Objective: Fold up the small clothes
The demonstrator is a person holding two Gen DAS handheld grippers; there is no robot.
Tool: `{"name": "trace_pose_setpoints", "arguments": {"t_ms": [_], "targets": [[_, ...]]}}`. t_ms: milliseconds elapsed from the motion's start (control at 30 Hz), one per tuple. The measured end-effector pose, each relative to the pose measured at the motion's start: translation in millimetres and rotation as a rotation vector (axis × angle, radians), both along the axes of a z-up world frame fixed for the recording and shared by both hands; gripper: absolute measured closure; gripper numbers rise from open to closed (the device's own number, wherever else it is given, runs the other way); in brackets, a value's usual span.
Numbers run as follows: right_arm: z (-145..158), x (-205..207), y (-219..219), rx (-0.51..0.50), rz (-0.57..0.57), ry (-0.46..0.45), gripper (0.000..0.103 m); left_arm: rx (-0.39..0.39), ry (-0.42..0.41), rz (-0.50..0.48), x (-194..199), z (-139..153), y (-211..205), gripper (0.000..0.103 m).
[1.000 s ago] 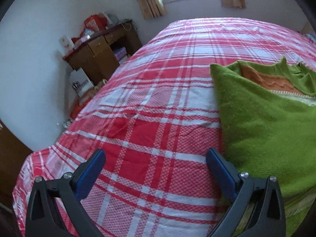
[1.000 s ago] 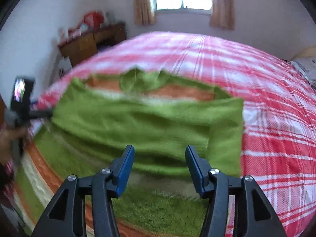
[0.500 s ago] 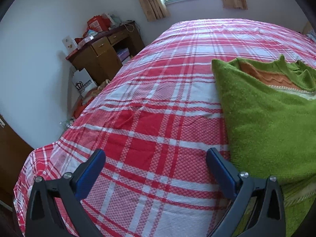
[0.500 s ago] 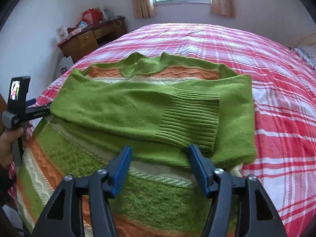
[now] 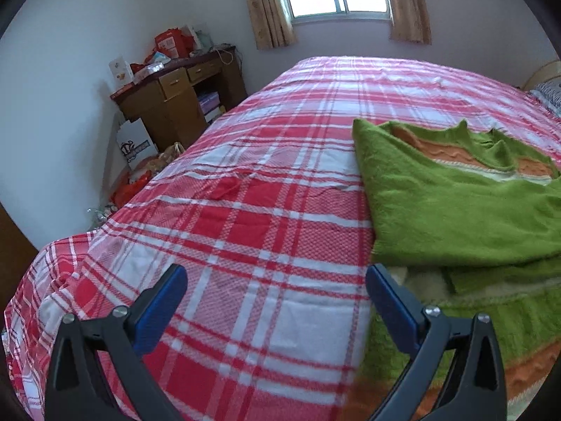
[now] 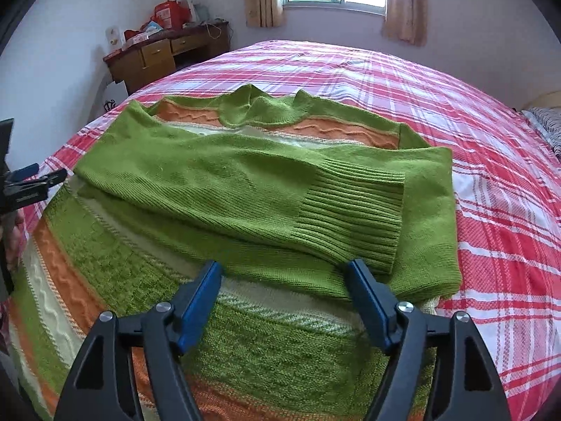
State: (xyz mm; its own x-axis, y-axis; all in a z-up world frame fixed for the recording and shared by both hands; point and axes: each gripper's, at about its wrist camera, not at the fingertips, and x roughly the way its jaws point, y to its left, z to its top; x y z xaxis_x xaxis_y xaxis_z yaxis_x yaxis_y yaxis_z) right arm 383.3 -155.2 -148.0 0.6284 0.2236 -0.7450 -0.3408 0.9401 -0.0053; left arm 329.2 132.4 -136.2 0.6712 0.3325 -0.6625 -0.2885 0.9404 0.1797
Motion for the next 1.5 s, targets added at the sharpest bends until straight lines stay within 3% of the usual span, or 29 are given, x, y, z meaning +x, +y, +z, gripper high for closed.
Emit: {"name": "trace_pose_setpoints", "arguments": {"t_ms": [833,1133,1500], "targets": [[3.7,-5.7,-0.6,-0.029,-0.035,-0.007,0.027,-0.056,-0.04,-0.095,-53.7,26.4,-21.6,0.0],[20.4,-36.9,-13.8,0.023,-0.039,-0.054,0.027,-0.058,-0.045,-0.126,-72.8,27.2,-31.1,0.0],[18.7,-92.1,-31.6,0.068,-0.043,-0.01,0.027,-0.058,-0.023,-0.169,-105.9,22.4,-40.1,0.0]]}}
